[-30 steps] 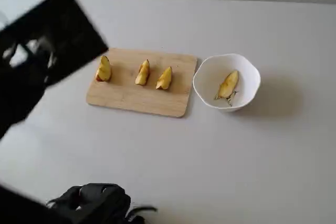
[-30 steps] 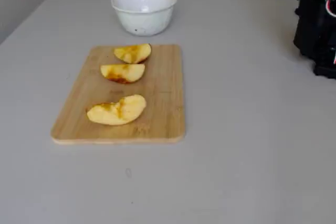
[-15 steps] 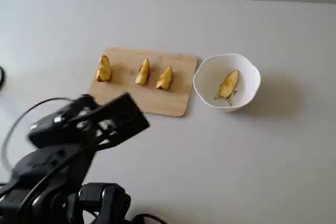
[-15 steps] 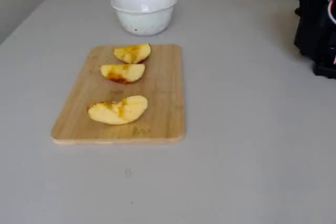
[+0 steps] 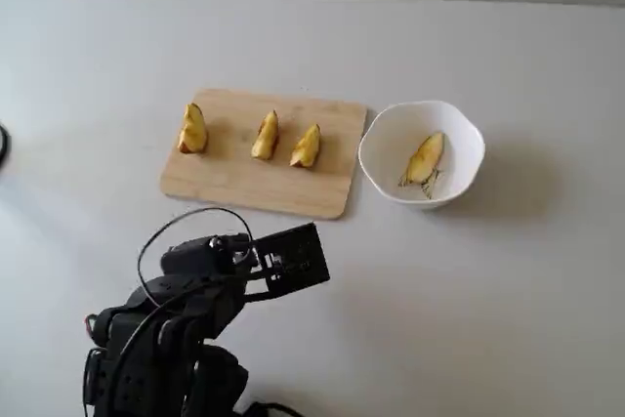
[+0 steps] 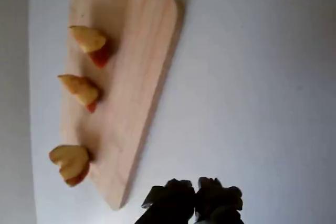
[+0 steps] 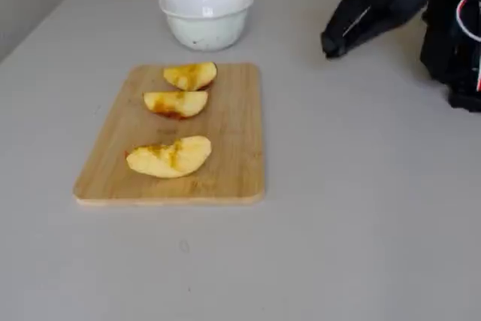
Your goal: Pick up the third from the right apple slice from the cutting board and place it into the bowl
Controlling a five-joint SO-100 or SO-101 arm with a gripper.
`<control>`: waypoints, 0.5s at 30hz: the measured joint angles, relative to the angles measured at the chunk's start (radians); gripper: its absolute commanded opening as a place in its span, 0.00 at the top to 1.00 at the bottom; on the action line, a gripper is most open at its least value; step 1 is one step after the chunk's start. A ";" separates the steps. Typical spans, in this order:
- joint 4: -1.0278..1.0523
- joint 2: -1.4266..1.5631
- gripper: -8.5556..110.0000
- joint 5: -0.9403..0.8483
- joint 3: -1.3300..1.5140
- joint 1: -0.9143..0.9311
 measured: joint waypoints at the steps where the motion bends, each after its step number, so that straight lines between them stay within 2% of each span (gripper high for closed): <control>1: 0.000 0.000 0.93 0.002 0.012 0.008; 15: 0.000 0.000 0.92 0.074 0.037 0.107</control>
